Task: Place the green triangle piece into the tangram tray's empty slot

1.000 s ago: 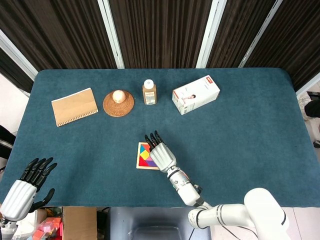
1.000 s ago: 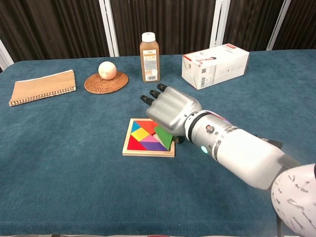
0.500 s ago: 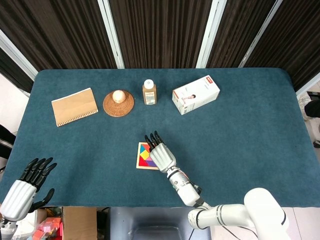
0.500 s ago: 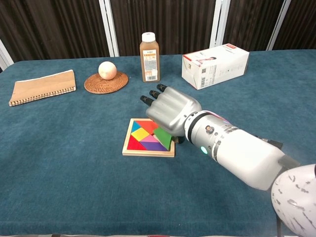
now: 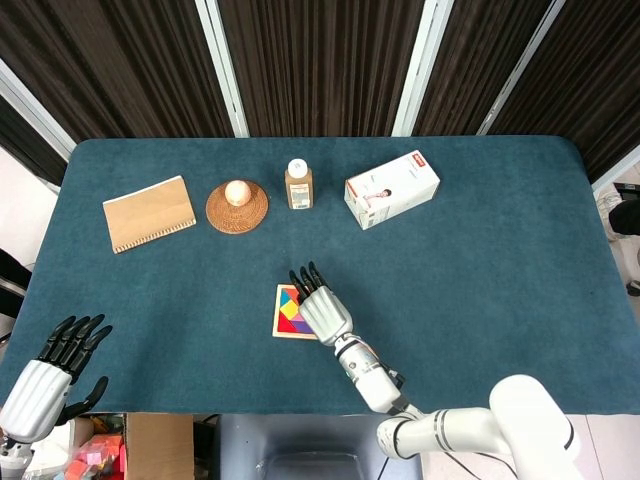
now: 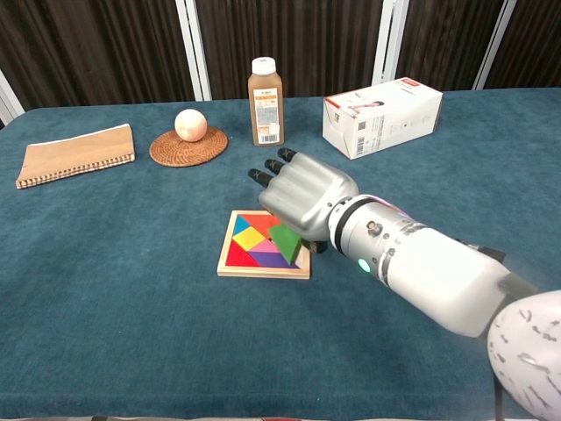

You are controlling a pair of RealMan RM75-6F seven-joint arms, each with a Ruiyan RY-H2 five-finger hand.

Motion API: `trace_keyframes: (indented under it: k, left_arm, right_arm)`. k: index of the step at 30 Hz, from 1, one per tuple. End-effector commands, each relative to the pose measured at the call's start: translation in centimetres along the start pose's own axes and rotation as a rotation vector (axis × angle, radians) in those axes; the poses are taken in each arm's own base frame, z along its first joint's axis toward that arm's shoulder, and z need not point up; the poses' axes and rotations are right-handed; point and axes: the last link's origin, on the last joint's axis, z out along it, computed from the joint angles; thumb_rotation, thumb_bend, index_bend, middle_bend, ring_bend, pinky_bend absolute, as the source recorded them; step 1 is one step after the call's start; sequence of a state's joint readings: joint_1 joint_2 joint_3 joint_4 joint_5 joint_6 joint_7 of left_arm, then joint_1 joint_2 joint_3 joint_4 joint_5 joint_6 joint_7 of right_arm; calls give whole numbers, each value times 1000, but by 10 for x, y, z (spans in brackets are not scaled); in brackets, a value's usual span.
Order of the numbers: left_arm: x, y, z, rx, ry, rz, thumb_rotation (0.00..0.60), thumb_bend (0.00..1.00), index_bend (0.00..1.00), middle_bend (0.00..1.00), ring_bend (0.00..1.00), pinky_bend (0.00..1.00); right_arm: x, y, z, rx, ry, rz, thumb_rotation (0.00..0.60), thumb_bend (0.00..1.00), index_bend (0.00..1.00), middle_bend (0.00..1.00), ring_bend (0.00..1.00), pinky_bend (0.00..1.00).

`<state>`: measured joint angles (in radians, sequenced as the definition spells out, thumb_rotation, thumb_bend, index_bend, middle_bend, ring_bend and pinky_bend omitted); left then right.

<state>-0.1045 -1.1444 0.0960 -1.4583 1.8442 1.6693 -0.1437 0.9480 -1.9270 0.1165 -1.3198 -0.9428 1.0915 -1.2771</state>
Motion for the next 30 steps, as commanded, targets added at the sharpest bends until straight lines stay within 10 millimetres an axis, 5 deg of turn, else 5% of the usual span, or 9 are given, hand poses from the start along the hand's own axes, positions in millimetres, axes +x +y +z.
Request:
trace_keyframes:
  k: [1,12,30]
  left_arm:
    - [0,0,0,1,-3,-1,600,452,0,0,0,17]
    - [-1,2,-2,-2,-7,3,600,453,0,0,0,18]
    - [-1,1,0,3,-5,-1,600,452,0,0,0,19]
  right_arm:
    - [1,4,-3,-2,12,-9,600,434,444,55,0,0]
    - [-5,20,-9,-8,-14,-13,600,434,406,54,0,0]
    - [-14,9,-42,143,1,15,600,434,318,23,0,0]
